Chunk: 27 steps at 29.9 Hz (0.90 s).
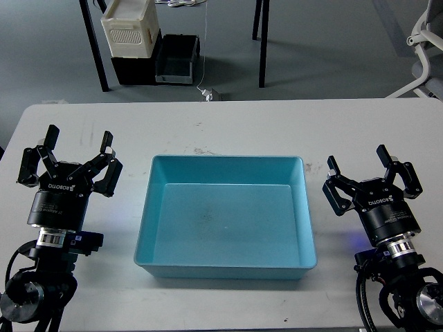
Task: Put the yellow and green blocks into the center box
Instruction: 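Move the right gripper outward toward the yellow cube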
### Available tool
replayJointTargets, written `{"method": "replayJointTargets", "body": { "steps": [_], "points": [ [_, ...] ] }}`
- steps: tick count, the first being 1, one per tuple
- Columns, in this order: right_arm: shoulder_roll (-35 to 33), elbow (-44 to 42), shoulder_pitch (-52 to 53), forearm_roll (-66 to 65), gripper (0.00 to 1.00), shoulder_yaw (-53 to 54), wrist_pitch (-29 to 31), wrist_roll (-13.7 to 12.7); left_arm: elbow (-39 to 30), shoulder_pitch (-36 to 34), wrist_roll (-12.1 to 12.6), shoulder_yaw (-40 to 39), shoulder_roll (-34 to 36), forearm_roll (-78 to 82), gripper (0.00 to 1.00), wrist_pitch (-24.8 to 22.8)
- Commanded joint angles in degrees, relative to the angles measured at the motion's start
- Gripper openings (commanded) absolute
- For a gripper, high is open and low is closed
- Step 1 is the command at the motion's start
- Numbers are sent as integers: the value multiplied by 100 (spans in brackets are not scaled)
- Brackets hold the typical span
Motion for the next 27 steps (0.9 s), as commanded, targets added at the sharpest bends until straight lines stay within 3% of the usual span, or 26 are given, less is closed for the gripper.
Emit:
{"method": "replayJointTargets", "body": {
  "steps": [1,14,19,27],
  "points": [
    [0,138,-7,12,100,74,1,-2,-9,15,-49,2,0,4,100,0],
    [0,200,10,56,100,144,36,-2,-9,147,-6,-60,0,4,100,0],
    [0,130,63,47,100,531,607,-73,-9,164,20,-51,0,4,100,0],
    [0,60,221,12,100,848,915,-46,-80,366,38,11,0,13,100,0]
  ]
}}
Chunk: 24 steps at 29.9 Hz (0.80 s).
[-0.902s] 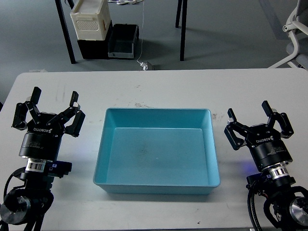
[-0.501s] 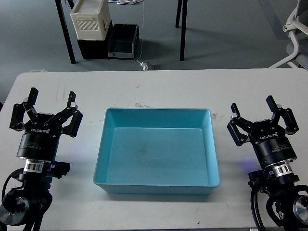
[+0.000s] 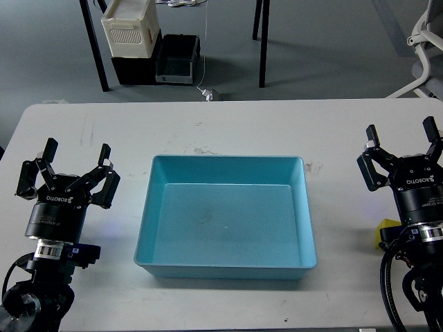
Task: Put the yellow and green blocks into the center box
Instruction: 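Move the right gripper outward toward the yellow cube, then lower the right gripper onto the yellow cube and close on it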
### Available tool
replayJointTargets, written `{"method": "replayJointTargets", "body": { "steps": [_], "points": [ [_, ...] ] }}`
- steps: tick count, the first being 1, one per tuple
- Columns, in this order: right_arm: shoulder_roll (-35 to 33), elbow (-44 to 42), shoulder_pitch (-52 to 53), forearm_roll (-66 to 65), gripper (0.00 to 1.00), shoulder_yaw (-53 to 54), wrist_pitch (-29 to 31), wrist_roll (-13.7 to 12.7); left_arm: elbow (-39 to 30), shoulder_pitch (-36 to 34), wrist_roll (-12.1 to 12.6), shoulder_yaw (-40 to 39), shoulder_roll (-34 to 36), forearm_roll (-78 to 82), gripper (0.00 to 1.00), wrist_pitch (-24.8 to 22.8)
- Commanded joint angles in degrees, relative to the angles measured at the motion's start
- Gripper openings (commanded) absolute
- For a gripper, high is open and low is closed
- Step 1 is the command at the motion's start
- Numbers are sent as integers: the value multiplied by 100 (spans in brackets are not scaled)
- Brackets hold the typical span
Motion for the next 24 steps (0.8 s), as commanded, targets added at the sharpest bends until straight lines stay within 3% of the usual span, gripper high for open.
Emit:
{"method": "replayJointTargets", "body": {
  "steps": [1,8,15,24],
  "points": [
    [0,-93,80,-53,100,29,137,6,-46,17,5,19,0,9,100,0],
    [-1166,-23,107,-71,100,47,-468,-65,-54,-10,-13,10,0,9,100,0],
    [-2565,108,247,-245,100,-14,-864,-794,-54,-36,-56,10,0,9,100,0],
    [-3506,451,555,-1932,100,-524,-1076,-978,-54,-19,-65,10,0,0,100,0]
  ]
}}
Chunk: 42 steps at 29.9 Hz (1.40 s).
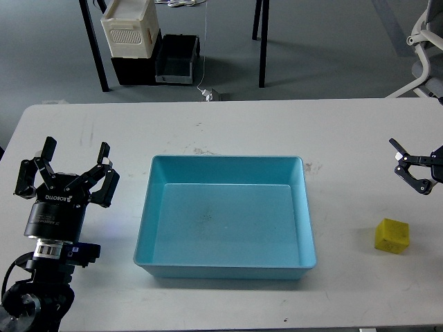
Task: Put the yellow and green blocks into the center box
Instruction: 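Lower the right gripper onto the yellow cube and close on it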
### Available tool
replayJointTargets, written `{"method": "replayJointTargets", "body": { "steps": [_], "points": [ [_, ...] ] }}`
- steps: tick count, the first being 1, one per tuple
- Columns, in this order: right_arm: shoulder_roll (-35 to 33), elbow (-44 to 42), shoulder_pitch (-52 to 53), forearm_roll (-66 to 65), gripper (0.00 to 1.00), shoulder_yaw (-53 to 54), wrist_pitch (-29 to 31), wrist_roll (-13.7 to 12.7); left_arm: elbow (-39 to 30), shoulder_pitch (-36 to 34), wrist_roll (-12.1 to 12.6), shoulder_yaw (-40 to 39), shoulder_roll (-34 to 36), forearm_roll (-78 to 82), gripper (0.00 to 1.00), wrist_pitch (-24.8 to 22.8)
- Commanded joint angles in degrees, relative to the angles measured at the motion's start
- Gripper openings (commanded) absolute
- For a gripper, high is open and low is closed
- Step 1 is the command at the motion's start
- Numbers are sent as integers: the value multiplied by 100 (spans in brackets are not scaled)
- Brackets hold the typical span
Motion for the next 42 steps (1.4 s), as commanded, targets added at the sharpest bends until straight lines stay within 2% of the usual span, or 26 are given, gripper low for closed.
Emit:
{"method": "replayJointTargets", "body": {
  "steps": [1,6,12,15,19,23,26,34,42],
  "points": [
    [-398,205,135,-739,100,-310,-44,-162,1,-8,9,4,0,-1,100,0],
    [-1031,364,460,-2084,100,-819,-88,-496,1,-8,9,12,0,-1,100,0],
    [-1997,513,1207,-3034,100,-1759,-27,-1067,10,-25,0,12,0,-1,100,0],
    [-2454,513,1865,-3447,100,-2496,17,-1278,19,-34,0,21,0,8,100,0],
    [-2666,496,2884,-4237,100,-3796,333,-1454,36,-43,-9,30,0,8,100,0],
    [-2737,504,3615,-5107,100,-5141,553,-1490,36,-43,-9,21,0,8,100,0],
    [-2746,495,3862,-5679,100,-5749,580,-1490,45,-43,-17,30,0,8,100,0],
    [-2772,487,3915,-5865,100,-5909,966,-1499,63,-34,-17,39,0,8,100,0],
    [-2737,381,3836,-6129,100,-5953,975,-1499,115,-43,-17,56,0,8,100,0]
  ]
}}
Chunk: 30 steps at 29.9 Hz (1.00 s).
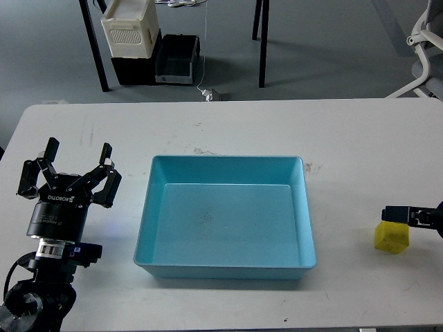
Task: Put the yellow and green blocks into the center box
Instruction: 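Lower the right gripper onto the yellow cube and close on it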
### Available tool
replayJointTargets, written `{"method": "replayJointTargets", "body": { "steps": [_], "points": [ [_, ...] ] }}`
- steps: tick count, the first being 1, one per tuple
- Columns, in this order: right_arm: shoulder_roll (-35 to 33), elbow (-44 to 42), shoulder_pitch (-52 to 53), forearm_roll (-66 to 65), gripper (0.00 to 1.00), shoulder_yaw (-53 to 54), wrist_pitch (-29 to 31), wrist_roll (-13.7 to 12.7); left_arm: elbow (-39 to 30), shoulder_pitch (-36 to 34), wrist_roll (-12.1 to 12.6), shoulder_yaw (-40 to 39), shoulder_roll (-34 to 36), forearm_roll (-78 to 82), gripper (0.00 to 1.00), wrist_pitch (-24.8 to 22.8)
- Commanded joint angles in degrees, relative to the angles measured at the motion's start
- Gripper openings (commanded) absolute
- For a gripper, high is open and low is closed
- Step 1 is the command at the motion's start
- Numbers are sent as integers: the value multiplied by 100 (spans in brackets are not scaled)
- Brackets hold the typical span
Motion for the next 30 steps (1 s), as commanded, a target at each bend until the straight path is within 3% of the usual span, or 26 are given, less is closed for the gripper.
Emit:
{"method": "replayJointTargets", "body": {
  "steps": [1,16,25,27,30],
  "points": [
    [17,-43,-54,-14,100,-6,-7,8,47,-8,0,28,0,2,100,0],
    [729,-676,-133,-6,100,-41,-34,-1,82,0,0,81,0,2,100,0],
    [782,-693,-194,-6,99,-147,-60,8,82,0,0,81,0,2,100,0],
    [773,-658,-195,-32,87,-147,-60,8,82,0,0,89,0,11,100,0],
    [773,-658,-195,-85,41,-147,-60,-1,91,0,0,98,0,11,100,0]
  ]
}}
